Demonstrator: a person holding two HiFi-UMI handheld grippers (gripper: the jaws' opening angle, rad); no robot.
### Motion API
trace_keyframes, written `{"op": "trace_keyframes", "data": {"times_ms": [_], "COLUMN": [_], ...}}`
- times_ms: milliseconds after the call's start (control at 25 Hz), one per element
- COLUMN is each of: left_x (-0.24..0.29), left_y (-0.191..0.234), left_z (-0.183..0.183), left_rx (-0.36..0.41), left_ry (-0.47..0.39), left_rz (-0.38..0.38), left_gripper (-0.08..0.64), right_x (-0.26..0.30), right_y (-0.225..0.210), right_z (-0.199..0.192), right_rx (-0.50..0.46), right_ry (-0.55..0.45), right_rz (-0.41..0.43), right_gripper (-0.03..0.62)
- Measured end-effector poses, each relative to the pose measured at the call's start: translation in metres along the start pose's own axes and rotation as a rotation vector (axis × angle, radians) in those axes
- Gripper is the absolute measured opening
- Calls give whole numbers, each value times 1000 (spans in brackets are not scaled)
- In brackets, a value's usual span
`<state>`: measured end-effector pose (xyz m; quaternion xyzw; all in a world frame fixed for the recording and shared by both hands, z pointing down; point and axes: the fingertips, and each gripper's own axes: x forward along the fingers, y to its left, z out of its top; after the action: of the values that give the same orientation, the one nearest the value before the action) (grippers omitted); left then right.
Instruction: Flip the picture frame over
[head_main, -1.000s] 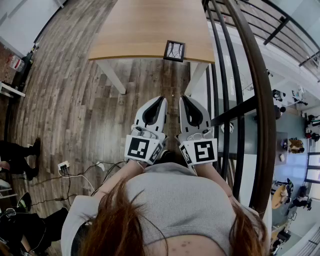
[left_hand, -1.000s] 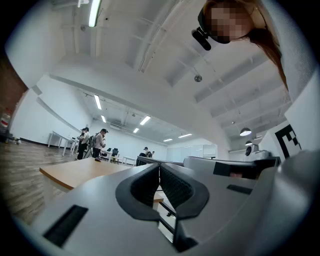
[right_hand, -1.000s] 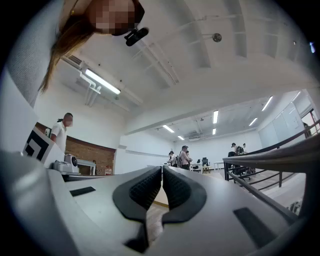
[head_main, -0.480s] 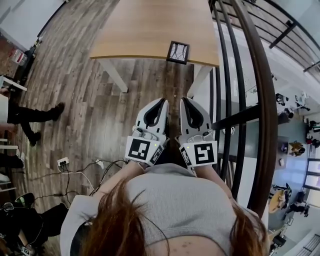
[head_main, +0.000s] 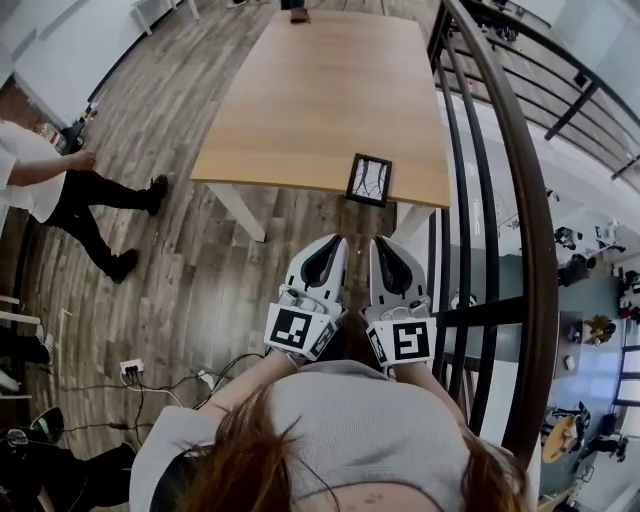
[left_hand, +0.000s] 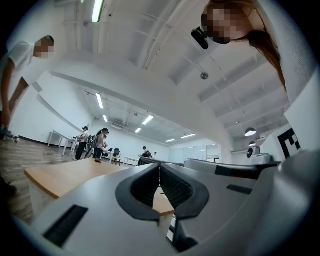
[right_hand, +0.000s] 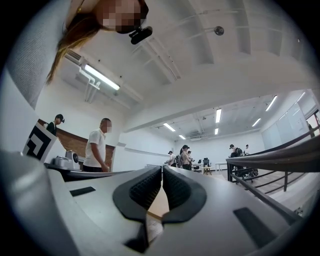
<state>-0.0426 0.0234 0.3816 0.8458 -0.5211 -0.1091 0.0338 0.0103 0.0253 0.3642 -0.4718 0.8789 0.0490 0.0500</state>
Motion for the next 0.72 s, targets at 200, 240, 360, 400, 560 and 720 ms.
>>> {"op": "trace_keyframes", "data": {"times_ms": [200, 240, 360, 400, 560, 720], "left_x": [52, 62, 91, 100, 134, 162], "left_y": [38, 44, 63, 70, 96, 107], "left_z": [8, 10, 15, 17, 19, 13], "left_rx": [-3, -2, 0, 1, 12, 9], "left_ry": [-13, -13, -17, -20, -21, -9], "left_rz": [-22, -31, -49, -53, -82, -94], "left_gripper": [6, 6, 6, 6, 6, 6], "right_x": [59, 70, 103, 114, 151, 173], "right_y": [-23, -27, -39, -42, -57, -74], "right_z": [-2, -1, 6, 5, -2, -9], "right_rx": [-8, -8, -4, -12, -11, -9], "right_ry": [-8, -12, -35, -36, -38, -26], "right_rz": [-20, -26, -41, -42, -68, -77], "right_gripper": [18, 18, 18, 18, 18, 18]}}
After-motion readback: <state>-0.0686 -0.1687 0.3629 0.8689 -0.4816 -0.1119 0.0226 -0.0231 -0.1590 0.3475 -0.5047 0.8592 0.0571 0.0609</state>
